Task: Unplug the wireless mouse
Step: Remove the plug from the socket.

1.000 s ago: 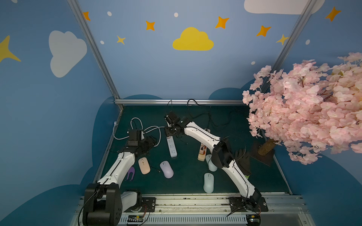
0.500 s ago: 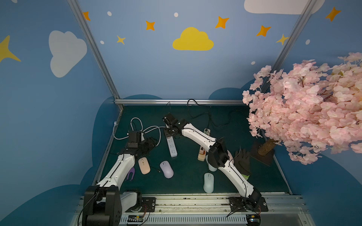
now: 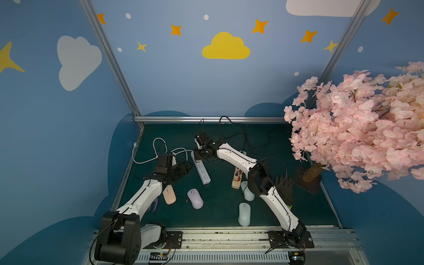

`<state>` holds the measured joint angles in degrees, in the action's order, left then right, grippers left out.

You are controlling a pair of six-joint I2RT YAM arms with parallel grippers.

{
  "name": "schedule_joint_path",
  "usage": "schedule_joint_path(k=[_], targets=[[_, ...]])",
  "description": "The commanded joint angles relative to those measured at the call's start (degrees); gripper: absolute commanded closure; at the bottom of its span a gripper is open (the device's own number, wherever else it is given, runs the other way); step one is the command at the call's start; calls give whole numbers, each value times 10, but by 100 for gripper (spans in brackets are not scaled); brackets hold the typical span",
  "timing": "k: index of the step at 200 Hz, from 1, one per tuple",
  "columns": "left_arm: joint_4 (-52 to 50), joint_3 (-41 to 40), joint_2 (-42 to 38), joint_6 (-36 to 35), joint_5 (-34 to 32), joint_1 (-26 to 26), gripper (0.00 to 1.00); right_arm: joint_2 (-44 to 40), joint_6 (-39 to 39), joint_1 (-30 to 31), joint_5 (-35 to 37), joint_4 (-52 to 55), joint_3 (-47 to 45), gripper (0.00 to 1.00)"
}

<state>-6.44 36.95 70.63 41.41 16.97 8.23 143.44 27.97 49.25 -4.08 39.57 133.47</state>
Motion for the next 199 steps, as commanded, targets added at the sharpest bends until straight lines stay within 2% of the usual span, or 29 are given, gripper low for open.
schedule_joint_path(k=[1,30,59,108,142,181,199], targets=[[39,-6,20,-4,10,13,14,-58,35,-11,-50,-47,-30,94],[61,3,42,-8,28,26,4,-92,97,-30,-103,-105,-100,96],[84,8,70,-1,42,44,3,-111,156,-49,-140,-155,-152,99],[112,11,132,23,50,61,12,-118,184,-59,-157,-182,-180,99],[111,44,186,25,59,71,17,-118,191,-58,-160,-185,-185,99],[131,54,219,33,64,63,28,-124,188,-60,-162,-184,-195,100],[152,46,227,44,77,50,29,-125,188,-60,-164,-183,-198,100]])
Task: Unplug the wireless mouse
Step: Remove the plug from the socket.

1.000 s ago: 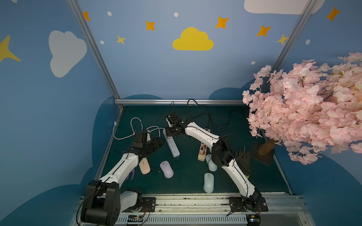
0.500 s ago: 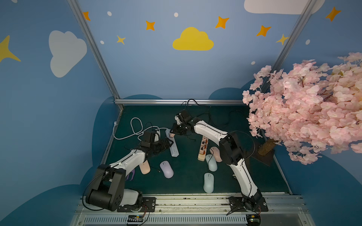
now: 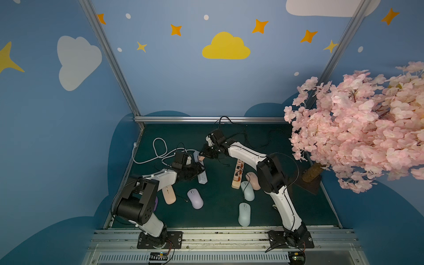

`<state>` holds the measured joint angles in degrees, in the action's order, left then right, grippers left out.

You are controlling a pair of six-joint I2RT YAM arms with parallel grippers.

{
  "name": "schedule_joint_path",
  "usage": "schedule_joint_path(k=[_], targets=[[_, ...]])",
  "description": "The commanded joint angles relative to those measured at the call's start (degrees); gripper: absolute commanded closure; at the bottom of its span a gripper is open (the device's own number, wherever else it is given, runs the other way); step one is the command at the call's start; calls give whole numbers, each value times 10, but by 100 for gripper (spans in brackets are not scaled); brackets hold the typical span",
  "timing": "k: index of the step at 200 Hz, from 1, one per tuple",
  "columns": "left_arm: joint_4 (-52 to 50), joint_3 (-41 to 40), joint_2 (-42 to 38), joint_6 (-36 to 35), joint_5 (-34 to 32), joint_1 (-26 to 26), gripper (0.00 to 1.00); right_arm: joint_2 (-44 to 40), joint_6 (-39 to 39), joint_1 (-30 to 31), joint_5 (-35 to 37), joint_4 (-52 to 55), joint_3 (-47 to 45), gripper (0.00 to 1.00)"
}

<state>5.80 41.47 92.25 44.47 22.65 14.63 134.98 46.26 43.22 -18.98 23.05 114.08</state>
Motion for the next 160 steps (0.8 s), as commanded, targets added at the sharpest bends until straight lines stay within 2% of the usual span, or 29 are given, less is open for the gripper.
schedule_joint_path(k=[1,39,99,127,160], targets=[[31,1,12,14,20,-15,29,-41,5,0,-16,-18,-4,100],[47,-3,23,19,40,-43,36,-40,4,-2,-19,-18,-2,100],[49,12,56,14,55,-47,49,-39,5,-2,-23,-18,-2,100],[51,11,60,14,53,-47,61,-42,4,-1,-22,-17,-2,100],[46,8,63,15,44,-49,86,-55,-7,-2,-16,-9,-9,100]])
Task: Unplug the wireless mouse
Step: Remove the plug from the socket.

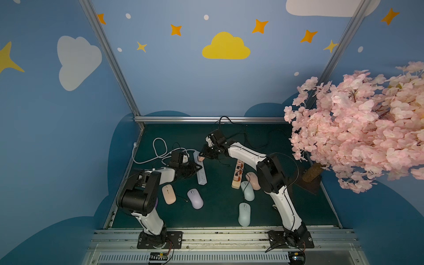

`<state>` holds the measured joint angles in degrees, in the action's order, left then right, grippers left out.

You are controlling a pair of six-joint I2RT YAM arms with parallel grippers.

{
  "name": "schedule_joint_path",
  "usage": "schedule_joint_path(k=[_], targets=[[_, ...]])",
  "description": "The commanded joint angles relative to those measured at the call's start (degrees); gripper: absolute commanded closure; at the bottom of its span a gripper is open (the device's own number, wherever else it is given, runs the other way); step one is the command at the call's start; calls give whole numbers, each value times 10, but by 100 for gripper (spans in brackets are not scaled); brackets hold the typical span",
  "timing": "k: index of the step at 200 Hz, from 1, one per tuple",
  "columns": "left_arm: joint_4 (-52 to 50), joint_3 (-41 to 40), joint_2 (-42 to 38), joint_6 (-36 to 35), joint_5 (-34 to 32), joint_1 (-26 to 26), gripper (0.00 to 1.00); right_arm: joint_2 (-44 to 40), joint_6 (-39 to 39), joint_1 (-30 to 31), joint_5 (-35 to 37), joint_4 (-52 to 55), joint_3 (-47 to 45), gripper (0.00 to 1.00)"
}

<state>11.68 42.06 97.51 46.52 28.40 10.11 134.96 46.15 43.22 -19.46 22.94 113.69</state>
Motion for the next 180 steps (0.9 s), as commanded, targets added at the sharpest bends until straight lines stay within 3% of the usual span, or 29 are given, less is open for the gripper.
schedule_joint_path(k=[1,13,81,133,180], targets=[[-13,1,10,-6,-14,-4,87,-56,-7,-2,-11,-7,-6,100],[-24,3,14,-5,-19,-4,96,-65,-11,-5,-14,-6,-11,100],[-22,2,33,4,-31,-6,96,-142,18,-30,-10,-100,-115,100],[-29,14,54,9,-38,-6,96,-133,-42,-4,130,68,-50,100],[-38,20,62,9,-49,-6,96,-146,0,-19,52,-10,-93,100]])
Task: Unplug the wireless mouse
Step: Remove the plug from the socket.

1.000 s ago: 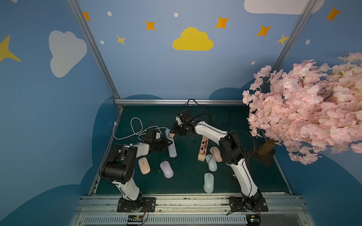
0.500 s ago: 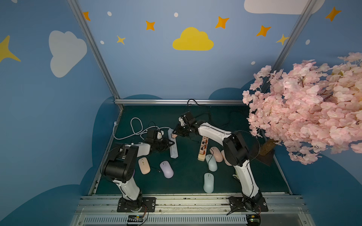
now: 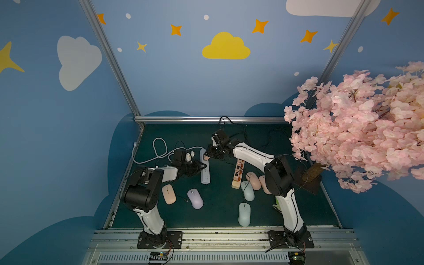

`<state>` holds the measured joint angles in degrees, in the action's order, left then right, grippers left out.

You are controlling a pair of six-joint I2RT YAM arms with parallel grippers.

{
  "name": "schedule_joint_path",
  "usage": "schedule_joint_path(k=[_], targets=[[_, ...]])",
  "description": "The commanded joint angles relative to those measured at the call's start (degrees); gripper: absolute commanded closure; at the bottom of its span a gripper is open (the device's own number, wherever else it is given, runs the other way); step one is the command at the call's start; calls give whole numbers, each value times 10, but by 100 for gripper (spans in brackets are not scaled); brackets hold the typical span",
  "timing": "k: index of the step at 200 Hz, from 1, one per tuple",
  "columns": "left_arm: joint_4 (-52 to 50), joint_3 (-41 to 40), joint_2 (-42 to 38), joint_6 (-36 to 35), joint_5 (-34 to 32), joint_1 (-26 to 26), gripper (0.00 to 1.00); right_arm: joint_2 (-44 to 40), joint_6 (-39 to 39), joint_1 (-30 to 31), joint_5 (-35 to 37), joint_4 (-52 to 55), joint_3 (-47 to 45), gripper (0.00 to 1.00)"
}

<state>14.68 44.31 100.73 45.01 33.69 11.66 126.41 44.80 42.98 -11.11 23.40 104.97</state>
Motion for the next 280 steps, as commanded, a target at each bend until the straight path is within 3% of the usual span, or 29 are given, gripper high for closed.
schedule_joint_path(k=[1,21,51,94,160,204,236,247,280], targets=[[-68,-3,31,25,-102,-22,96,-61,14,-18,-33,-17,-7,100],[-68,-3,38,25,-101,-22,96,-74,37,-28,-59,-63,-41,100],[-66,-1,45,26,-99,-22,96,-68,-21,-16,14,49,16,100],[-63,7,60,24,-88,-21,96,-107,-38,-20,15,26,-20,100],[-89,17,29,6,-108,-22,39,-181,-84,-19,42,47,-57,100],[-157,23,-63,-26,-145,-22,22,-218,-103,-24,36,64,-74,100],[-237,51,-192,-104,-192,3,1,-255,-103,-38,21,67,-97,100],[-248,60,-233,-138,-199,18,0,-269,-106,-40,14,64,-106,100],[-248,71,-332,-238,-306,81,0,-304,-140,-45,4,84,-115,100]])
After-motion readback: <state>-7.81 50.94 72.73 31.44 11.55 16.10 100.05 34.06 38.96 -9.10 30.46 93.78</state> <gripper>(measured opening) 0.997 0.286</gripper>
